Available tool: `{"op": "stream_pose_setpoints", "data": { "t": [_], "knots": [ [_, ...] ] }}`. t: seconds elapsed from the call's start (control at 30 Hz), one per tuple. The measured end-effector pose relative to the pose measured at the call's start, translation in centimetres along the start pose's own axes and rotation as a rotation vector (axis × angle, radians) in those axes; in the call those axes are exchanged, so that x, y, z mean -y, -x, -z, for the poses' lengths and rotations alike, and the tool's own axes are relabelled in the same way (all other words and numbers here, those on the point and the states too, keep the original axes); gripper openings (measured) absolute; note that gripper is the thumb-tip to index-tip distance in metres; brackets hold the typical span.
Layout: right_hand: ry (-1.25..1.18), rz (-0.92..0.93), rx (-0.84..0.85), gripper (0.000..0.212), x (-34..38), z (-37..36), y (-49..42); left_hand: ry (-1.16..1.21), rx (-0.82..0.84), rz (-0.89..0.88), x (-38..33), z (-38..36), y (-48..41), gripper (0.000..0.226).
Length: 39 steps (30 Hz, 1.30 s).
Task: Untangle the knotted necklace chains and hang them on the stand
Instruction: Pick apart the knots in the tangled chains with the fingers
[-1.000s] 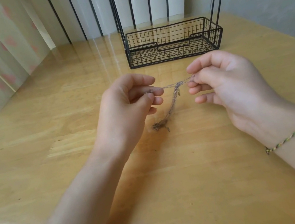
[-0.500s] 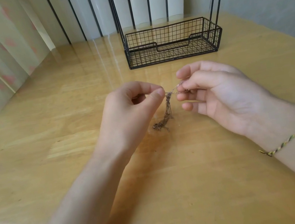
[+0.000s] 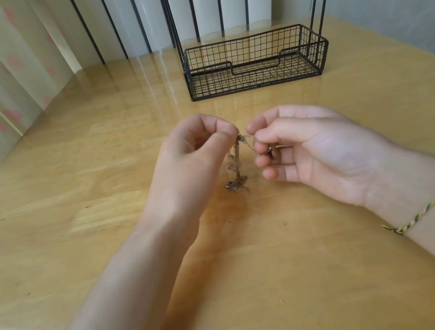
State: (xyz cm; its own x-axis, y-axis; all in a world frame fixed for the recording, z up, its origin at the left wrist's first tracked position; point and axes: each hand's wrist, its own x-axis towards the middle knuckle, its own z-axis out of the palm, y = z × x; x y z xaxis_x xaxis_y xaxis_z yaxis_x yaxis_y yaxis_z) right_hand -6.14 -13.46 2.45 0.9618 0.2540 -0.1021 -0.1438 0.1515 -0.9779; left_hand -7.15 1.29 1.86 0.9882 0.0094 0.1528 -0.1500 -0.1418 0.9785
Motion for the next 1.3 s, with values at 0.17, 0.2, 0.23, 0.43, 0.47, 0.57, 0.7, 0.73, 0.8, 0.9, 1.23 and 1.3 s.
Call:
{"op": "stream_pose_setpoints", "data": {
  "t": [0.17,0.2,0.23,0.43,0.47,0.57,0.7,0.73,0.8,0.9,1.23,1.3],
  "knots": [
    [0.020,-0.040,0.032,0.013,0.03,-0.13,0.09,0.070,-0.007,0.036,0.23,0.02,-0.08,0.014],
    [0.020,-0.043,0.031,0.012,0.06,-0.13,0.11,0.075,-0.010,0.036,0.24,-0.01,-0.09,0.015],
    [0.020,-0.043,0.029,0.012,0.11,-0.14,0.14,0.079,-0.011,0.033,0.22,-0.06,-0.08,0.015],
    [0.079,-0.025,-0.013,0.011,0.19,-0.21,0.18,0.094,0.001,0.002,0.10,-0.26,-0.06,0.015],
    [0.113,-0.013,-0.029,0.011,0.07,-0.25,0.18,0.095,0.004,0.000,0.10,-0.28,-0.07,0.015],
    [0.278,0.075,-0.093,0.012,-0.18,-0.42,0.22,0.071,0.001,-0.011,0.09,-0.32,-0.05,0.014],
    [0.423,0.201,-0.175,0.014,-0.11,-0.50,0.19,0.102,0.003,0.014,0.08,-0.06,-0.16,0.012],
    [0.423,0.213,-0.184,0.014,-0.09,-0.47,0.18,0.101,0.020,0.030,0.07,0.00,-0.17,0.011],
    [0.422,0.236,-0.198,0.015,-0.04,-0.46,0.13,0.084,0.061,0.065,0.02,0.02,-0.12,0.011],
    [0.419,0.281,-0.227,0.018,0.19,-0.46,0.09,0.056,0.129,0.093,-0.06,-0.06,-0.01,0.010],
    [0.397,0.302,-0.179,0.017,0.22,-0.71,0.26,0.001,0.108,0.097,-0.37,-0.08,-0.02,0.014],
    [0.393,0.296,-0.171,0.017,0.21,-0.59,0.25,0.010,0.106,0.104,-0.38,-0.17,0.04,0.017]
  ]
}}
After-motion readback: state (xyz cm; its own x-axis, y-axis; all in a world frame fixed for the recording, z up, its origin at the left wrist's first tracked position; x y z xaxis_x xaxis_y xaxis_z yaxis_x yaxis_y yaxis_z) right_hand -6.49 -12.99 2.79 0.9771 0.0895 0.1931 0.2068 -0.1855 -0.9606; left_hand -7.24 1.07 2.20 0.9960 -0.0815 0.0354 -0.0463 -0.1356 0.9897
